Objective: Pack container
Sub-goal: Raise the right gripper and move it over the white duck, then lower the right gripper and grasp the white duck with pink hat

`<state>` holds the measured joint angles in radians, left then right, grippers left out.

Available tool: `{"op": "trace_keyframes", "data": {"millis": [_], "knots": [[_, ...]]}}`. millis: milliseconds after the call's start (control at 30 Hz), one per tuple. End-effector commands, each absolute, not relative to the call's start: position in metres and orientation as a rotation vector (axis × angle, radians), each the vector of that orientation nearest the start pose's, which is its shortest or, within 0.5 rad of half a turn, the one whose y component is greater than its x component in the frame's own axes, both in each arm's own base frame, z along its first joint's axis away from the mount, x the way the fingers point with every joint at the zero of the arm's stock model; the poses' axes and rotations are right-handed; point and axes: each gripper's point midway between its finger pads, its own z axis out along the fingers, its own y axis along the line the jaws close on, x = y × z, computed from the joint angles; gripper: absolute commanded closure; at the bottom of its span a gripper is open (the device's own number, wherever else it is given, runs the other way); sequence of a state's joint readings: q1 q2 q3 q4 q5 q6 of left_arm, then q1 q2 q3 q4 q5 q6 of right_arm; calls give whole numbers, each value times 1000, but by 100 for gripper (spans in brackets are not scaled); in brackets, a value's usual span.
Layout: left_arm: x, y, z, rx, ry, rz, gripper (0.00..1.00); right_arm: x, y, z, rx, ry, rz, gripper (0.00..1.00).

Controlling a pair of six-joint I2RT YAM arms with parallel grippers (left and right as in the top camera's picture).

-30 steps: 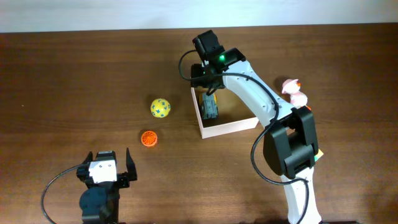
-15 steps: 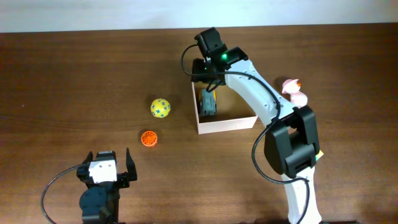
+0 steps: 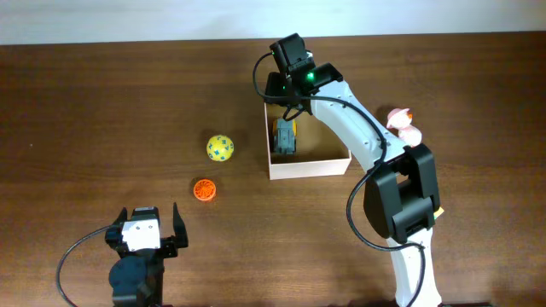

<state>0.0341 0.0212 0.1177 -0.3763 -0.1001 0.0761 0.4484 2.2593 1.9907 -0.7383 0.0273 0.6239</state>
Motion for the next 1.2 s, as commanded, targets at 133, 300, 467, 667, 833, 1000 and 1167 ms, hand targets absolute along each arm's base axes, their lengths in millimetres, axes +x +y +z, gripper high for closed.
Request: {"op": "trace_keyframes", "data": {"millis": [133,300,467,667,833,1000,1167], "knots": [[229,23,135,-10,1844,170,1,521,236,152,155,2538,330,38],[229,23,135,-10,1844,170,1,517,215,198,98,2491,216,33],[229,23,135,-10,1844,170,1,514,180,229,78,2481,111,32],[229,23,136,-10,1844,170,1,504,99,216,217,2587,-85,26],[229,23,135,-10,1844,170,1,488,11,202,108,2733,-206,16],[229,23,135,-10,1844,170,1,473,-26,180,72,2838,-154,16],[229,23,135,-10,1844,170,1,456,-38,138,-47,2947,-30,16]]}}
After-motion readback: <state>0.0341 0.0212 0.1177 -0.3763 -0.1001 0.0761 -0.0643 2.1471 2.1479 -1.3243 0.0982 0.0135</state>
